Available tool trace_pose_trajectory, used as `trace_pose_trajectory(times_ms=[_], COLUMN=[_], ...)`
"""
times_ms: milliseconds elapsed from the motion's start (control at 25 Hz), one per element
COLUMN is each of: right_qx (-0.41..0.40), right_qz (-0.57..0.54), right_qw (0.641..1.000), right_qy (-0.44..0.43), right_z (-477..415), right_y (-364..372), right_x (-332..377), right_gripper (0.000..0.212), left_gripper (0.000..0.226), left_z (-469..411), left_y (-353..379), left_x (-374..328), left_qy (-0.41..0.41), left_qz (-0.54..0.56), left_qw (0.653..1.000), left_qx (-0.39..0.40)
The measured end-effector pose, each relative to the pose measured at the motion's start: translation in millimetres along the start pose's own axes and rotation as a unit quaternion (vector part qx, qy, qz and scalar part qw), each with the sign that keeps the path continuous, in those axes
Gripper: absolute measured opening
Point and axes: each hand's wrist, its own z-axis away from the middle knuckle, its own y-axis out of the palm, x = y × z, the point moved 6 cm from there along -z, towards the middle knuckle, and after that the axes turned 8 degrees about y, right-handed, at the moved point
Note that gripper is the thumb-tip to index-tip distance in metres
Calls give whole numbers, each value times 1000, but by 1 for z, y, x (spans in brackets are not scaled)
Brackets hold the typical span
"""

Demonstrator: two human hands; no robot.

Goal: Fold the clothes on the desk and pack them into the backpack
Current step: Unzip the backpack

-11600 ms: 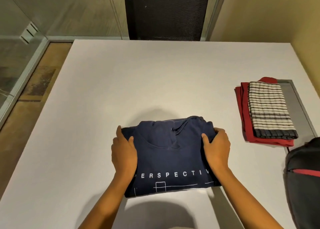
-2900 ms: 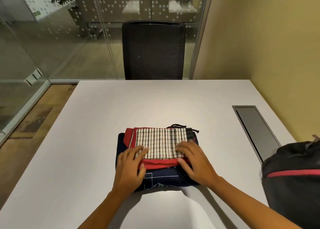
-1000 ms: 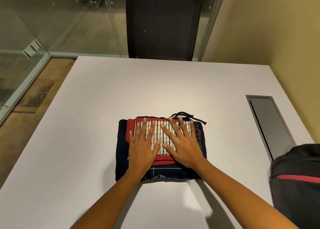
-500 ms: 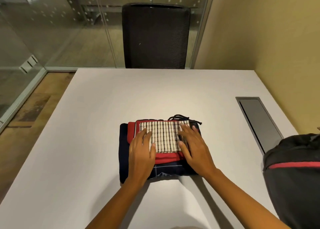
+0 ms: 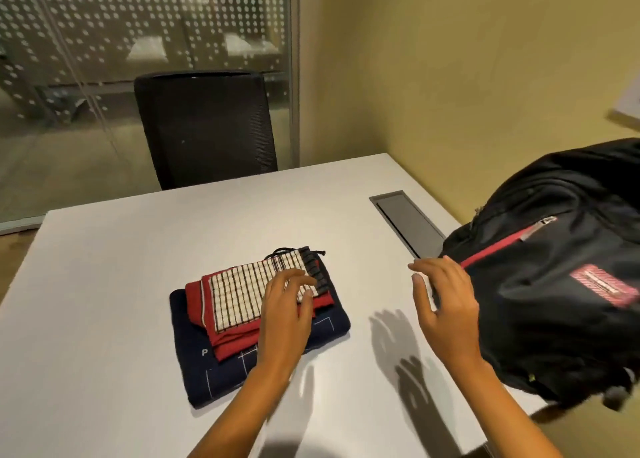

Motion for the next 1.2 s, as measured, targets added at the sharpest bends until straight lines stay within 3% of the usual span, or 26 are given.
trace_pose_trajectory(times_ms=[400,760,840,960,1120,1200], right_qx=[-171,-217,-198,-108,-3,28], right_qz=[121,176,179,248,342,369], right_qw=[974,958,963,963,939,928], right_qy=[85,58,42,13,-24,-50], right_z=[2,-55,-76,-109,-149,-165], right_y=[-166,-222,-225,-216,-195,-182], right_x=[-21,-70,-88,-112,-150,-163], right_gripper=[17,18,20,29,53,60], left_gripper=[17,20,20,23,52,54], left_z=[-36,-89,-110,-146,-199,-206], left_y=[81,161,183,226,304,327], left_x=[-134,-236,-255,-273,-268,-261], left_qy=[169,230,236,240,176,146], left_qz=[138,199,207,197,118,110], left_qw=[973,950,948,948,965,965], left_qx=[80,69,55,65,152,187])
